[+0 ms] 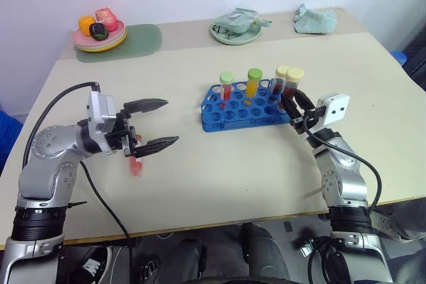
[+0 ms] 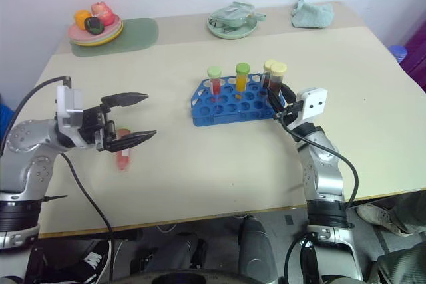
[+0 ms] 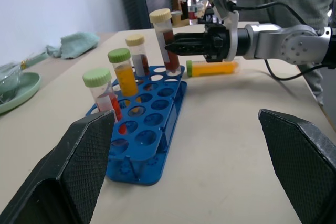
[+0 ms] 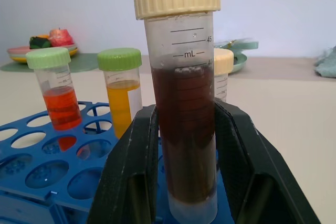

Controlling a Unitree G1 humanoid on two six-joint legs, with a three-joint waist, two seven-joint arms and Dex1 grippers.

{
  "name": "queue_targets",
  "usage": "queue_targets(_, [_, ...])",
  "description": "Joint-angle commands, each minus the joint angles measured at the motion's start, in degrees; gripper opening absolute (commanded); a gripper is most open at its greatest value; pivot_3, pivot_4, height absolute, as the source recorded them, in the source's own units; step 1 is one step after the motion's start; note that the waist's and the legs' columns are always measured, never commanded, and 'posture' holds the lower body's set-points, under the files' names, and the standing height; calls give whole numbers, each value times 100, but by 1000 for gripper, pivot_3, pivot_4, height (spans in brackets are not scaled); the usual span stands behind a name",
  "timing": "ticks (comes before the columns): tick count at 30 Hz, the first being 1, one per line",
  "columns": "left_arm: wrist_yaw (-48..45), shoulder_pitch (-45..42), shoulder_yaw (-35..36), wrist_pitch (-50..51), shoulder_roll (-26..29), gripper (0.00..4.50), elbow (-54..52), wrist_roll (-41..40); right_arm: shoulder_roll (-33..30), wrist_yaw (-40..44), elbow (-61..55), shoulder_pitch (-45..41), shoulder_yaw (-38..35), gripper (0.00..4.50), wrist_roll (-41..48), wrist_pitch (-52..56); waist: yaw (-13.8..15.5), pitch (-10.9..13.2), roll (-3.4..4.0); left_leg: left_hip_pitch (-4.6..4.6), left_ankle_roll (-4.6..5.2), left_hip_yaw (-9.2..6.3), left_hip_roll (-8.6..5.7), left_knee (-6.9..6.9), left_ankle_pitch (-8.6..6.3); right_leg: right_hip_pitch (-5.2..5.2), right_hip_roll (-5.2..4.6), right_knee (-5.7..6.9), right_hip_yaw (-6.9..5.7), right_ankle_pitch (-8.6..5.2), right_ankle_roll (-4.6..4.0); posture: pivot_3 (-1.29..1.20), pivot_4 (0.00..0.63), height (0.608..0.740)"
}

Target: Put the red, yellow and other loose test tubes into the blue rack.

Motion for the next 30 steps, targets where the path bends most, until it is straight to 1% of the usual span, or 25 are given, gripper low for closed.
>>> queue_targets(1, [-20, 21, 170, -29, 101, 4500, -180, -119, 38, 113, -115, -5, -71, 2768, 213, 13, 3, 0, 0, 0, 0, 0, 0, 0, 0, 0, 0, 0, 0, 0, 0, 0, 150, 740])
queue_targets(4, [-44, 12, 160, -47, 103, 4500, -148, -112, 16, 109, -74, -14, -68, 4298, 164, -62, 10, 0, 0, 0, 0, 0, 0, 0, 0, 1, 0, 0, 0, 0, 0, 0, 150, 740])
queue_targets(5, [-50, 5, 151, -56, 96, 4500, -134, -105, 6, 119, -58, -15, -73, 4459, 160, -80, 10, 0, 0, 0, 0, 0, 0, 0, 0, 1, 0, 0, 0, 0, 0, 0, 150, 740])
queue_targets(8, [-63, -31, 111, -89, 64, 4500, -84, -79, -66, 149, -36, -12, -92, 4459, 124, -107, 7, 0, 0, 0, 0, 0, 0, 0, 0, 1, 0, 0, 0, 0, 0, 0, 150, 740])
queue_targets(12, [-89, -57, 71, -141, 21, 4500, -27, -56, -360, 260, -180, 28, -134, 4459, 66, -26, 18, 0, 0, 0, 1, 0, -1, 0, 0, 1, 0, -1, 0, 0, 0, 0, 150, 740])
queue_targets(14, [-100, -39, 64, -164, 3, 4500, -26, -51, -779, 612, -490, 198, -102, 4459, 197, 368, 22, 1, 1, 0, 1, 0, -1, 0, -1, 1, 0, -1, 0, 0, 0, 0, 150, 740])
queue_targets(17, [-135, -5, 53, -203, -31, 4500, -11, -49, -1740, 1264, -1291, 689, -319, 4459, 632, 1286, 73, 2, 4, -4, 5, -1, -1, 0, -3, 2, -1, -5, 0, 0, 0, 0, 150, 740])
queue_targets(19, [-154, -7, 37, -233, -57, 4500, 22, -51, -2189, 1370, -1523, 864, -569, 4459, 808, 1659, 92, 2, 2, -2, 9, 2, 0, 1, -6, 8, 0, -14, 0, 0, 0, 0, 150, 740])
queue_targets(22, [-162, -17, -13, -289, -157, 4500, 78, -38, -2901, 1672, -1539, 1017, -818, 4459, 724, 1937, 113, 2, 3, 7, 10, 10, 5, -1, -7, 16, 2, -39, 1, 2, -1, 0, 150, 740])
queue_targets(24, [-163, -14, -82, -346, -259, 4500, 125, -3, -3314, 1678, -1306, 852, -900, 4459, 611, 2164, 137, 2, 3, 8, 12, 14, 6, 0, -8, 20, 3, -44, 1, 3, -1, 0, 150, 740])
queue_targets(26, [-186, -47, -151, -394, -364, 4500, 199, 17, -3698, 1667, -1292, 608, -790, 4459, 579, 2639, 149, 2, 2, 9, 14, 17, 6, 3, -9, 25, 3, -53, 1, 6, -5, 0, 150, 740])
queue_targets(30, [-291, -243, -310, -517, -492, 4500, 383, 81, -4368, 1713, -1426, -35, -288, 4459, 659, 4175, 159, 3, 1, 7, 14, 19, 11, 5, -9, 26, 3, -58, 0, 9, -8, 0, 150, 740])
